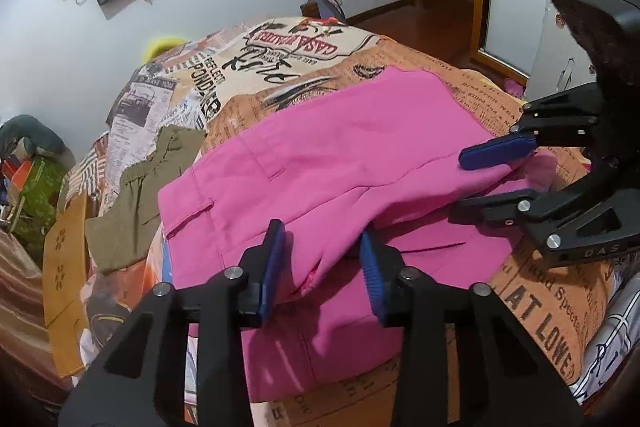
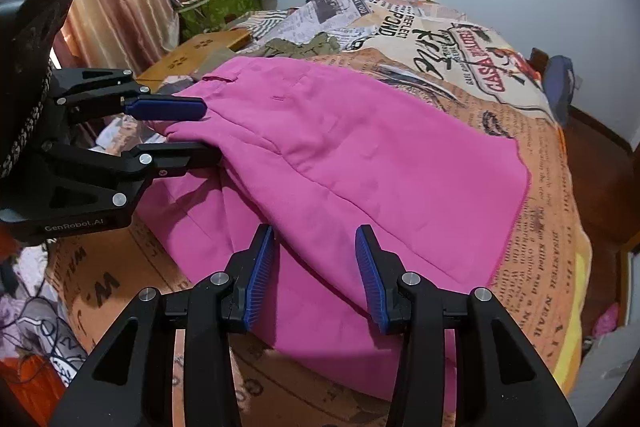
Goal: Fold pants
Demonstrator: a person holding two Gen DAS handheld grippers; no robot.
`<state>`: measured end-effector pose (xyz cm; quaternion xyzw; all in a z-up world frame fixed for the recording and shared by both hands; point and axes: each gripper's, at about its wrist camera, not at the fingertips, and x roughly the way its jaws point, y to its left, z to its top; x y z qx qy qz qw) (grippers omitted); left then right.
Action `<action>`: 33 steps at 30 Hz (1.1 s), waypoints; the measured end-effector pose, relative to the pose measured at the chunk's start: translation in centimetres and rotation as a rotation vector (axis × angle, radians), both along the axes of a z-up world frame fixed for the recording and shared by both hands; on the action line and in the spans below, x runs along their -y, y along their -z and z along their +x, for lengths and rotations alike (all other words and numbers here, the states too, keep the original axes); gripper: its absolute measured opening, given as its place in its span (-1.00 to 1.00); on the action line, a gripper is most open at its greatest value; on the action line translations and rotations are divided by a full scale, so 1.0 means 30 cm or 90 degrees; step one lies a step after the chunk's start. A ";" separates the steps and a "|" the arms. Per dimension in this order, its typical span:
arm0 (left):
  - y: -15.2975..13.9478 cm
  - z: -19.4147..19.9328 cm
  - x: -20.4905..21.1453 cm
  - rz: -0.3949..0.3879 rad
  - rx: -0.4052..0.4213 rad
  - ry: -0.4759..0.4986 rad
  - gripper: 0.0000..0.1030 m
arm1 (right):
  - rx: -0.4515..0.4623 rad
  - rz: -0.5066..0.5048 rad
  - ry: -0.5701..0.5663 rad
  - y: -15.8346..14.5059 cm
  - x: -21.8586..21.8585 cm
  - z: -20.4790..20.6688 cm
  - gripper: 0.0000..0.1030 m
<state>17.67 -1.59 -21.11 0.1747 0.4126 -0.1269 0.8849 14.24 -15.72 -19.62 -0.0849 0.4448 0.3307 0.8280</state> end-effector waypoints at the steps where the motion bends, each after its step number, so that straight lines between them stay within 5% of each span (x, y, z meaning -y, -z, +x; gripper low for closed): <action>1: 0.000 -0.005 0.004 0.000 0.000 0.002 -0.35 | -0.001 0.006 0.002 -0.001 0.005 0.002 -0.40; 3: 0.001 -0.016 0.006 0.002 0.000 0.005 -0.48 | -0.003 0.010 0.008 -0.002 0.011 0.005 -0.75; 6: 0.001 -0.035 0.008 0.002 0.004 0.001 -0.64 | 0.012 0.019 0.015 -0.018 0.022 0.001 -0.83; 12: -0.025 -0.064 0.007 -0.009 0.014 -0.014 -0.85 | 0.049 0.007 0.000 -0.064 0.013 -0.037 -0.86; 33: -0.010 -0.184 0.042 -0.041 -0.007 -0.009 -0.86 | 0.031 0.004 0.011 -0.035 0.074 -0.133 -0.86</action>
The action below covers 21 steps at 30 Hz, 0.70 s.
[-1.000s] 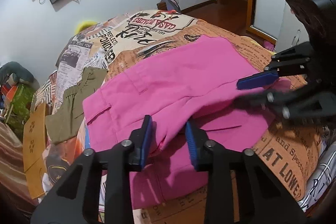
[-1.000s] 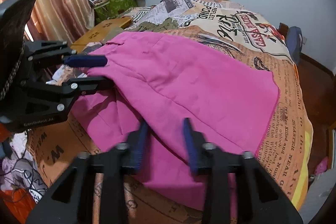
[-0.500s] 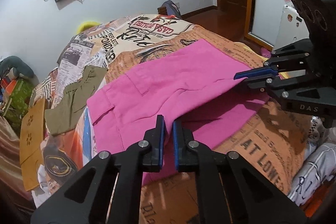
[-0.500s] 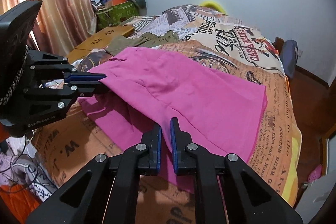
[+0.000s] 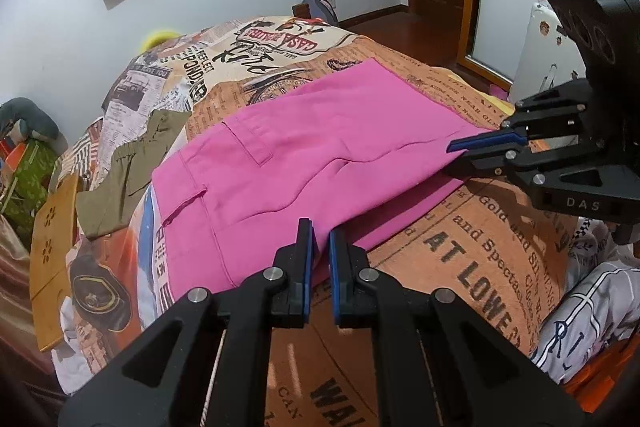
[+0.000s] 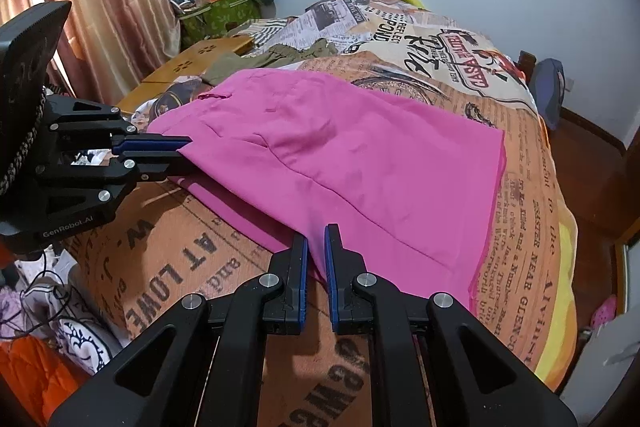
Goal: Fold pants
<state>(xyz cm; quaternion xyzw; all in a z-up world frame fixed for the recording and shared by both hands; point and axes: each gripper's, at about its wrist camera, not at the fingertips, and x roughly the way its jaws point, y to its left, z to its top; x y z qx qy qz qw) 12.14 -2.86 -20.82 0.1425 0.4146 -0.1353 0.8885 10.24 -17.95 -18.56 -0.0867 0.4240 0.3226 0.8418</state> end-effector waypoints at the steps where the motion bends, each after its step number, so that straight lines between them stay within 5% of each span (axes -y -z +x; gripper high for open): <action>1: -0.004 -0.002 0.001 0.000 0.004 -0.002 -0.86 | 0.001 0.001 0.001 -0.002 0.000 0.000 -0.86; 11: 0.011 -0.009 -0.001 -0.011 -0.023 0.008 -0.91 | -0.012 -0.009 -0.001 0.011 -0.004 -0.001 -0.86; 21: -0.047 -0.048 -0.068 -0.072 -0.051 0.002 -0.65 | -0.038 0.020 0.002 -0.059 0.034 -0.013 -0.72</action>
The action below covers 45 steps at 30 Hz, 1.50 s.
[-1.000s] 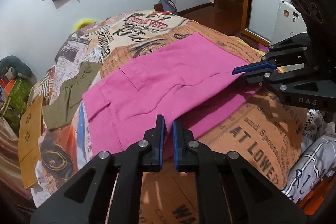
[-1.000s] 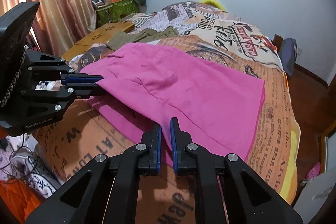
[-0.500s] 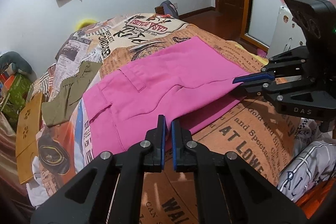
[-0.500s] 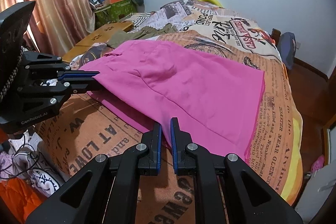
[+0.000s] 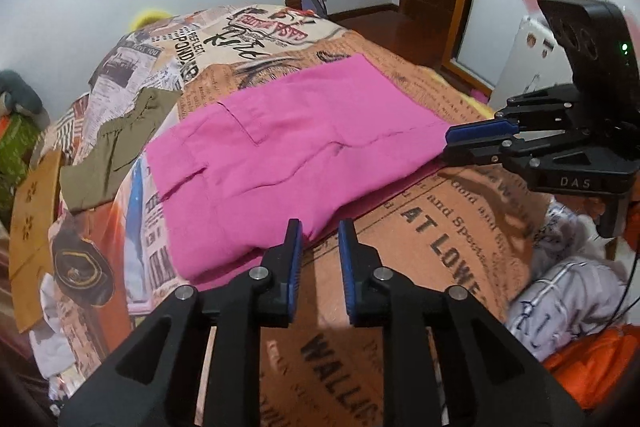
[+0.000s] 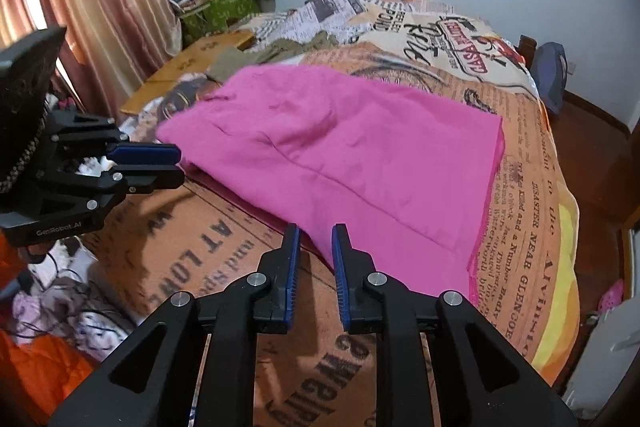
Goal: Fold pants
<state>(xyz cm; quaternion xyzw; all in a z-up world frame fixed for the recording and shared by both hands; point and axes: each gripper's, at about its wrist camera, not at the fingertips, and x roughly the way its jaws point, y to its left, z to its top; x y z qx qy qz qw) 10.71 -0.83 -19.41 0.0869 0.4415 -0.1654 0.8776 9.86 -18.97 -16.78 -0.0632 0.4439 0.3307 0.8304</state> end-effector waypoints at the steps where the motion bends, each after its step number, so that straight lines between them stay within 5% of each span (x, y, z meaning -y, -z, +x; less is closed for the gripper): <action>1: -0.017 -0.001 -0.015 -0.012 0.001 -0.005 -0.65 | 0.006 0.010 0.002 -0.019 0.000 0.002 -0.71; 7: -0.078 0.067 -0.108 -0.069 0.020 -0.077 -0.41 | 0.007 0.065 0.026 -0.026 -0.052 0.051 -0.48; 13: 0.076 0.143 -0.162 -0.073 -0.064 -0.125 -0.41 | -0.052 0.029 0.039 0.113 -0.082 0.082 -0.48; 30: 0.125 0.080 -0.219 -0.077 -0.039 -0.147 -0.23 | -0.109 0.024 0.211 0.210 0.278 0.050 -0.42; 36: 0.089 0.088 -0.225 -0.079 -0.049 -0.151 -0.23 | -0.093 -0.013 0.208 0.169 0.277 0.051 -0.39; 45: -0.046 0.214 -0.325 -0.056 0.003 -0.183 -0.10 | -0.030 0.010 0.216 0.076 0.281 0.172 -0.36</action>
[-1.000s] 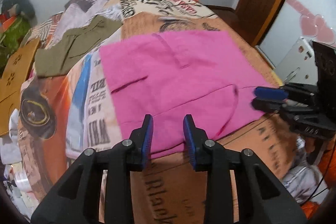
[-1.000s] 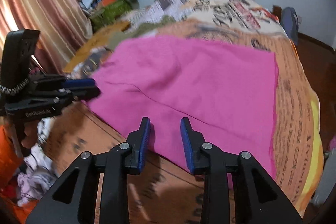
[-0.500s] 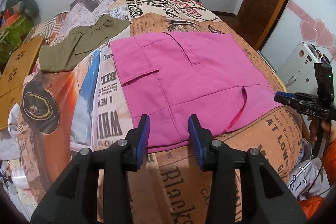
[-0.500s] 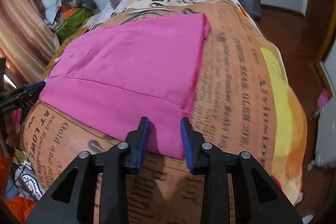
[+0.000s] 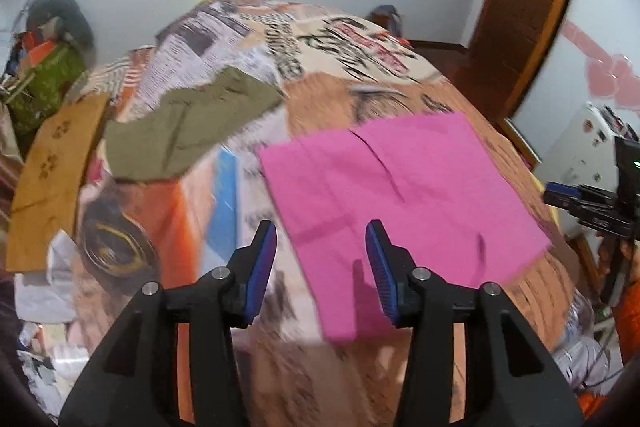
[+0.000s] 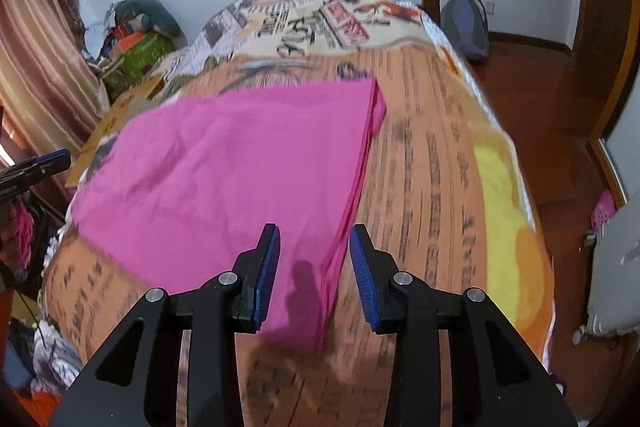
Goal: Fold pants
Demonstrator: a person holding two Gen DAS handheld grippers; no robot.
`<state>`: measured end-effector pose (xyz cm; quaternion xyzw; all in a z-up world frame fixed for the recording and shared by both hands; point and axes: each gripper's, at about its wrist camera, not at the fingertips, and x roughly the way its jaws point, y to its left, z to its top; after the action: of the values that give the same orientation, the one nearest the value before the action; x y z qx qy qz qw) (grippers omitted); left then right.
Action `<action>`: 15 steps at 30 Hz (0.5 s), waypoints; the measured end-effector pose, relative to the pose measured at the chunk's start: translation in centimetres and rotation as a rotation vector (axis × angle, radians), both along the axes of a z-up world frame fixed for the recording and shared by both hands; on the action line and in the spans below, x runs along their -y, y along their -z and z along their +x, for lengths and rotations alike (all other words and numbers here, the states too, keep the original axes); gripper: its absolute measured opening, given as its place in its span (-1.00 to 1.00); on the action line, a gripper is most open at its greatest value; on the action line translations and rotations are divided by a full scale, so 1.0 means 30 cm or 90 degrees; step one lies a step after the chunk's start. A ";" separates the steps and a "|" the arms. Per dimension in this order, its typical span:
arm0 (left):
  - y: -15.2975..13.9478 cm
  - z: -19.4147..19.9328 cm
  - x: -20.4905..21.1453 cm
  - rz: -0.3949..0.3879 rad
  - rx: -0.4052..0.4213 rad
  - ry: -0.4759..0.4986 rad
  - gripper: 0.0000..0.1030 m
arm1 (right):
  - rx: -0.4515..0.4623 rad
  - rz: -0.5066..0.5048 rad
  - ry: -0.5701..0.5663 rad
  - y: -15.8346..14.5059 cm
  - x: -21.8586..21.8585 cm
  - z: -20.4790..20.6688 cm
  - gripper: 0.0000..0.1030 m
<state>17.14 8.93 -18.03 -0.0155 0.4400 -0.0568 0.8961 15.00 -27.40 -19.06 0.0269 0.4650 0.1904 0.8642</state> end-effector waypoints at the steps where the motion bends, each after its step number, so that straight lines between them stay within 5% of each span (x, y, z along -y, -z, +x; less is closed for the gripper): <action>1: -0.002 0.030 -0.018 0.000 0.001 -0.007 -0.10 | 0.006 0.001 0.002 -0.004 0.001 0.023 -0.35; 15: 0.150 0.377 -0.118 -0.018 -0.058 -0.068 -0.10 | 0.025 -0.018 0.018 0.040 -0.029 0.328 -0.27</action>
<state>28.44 12.48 -22.53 -0.0541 0.4781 -0.0147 0.8765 24.83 -26.54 -20.27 0.0175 0.4505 0.1716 0.8760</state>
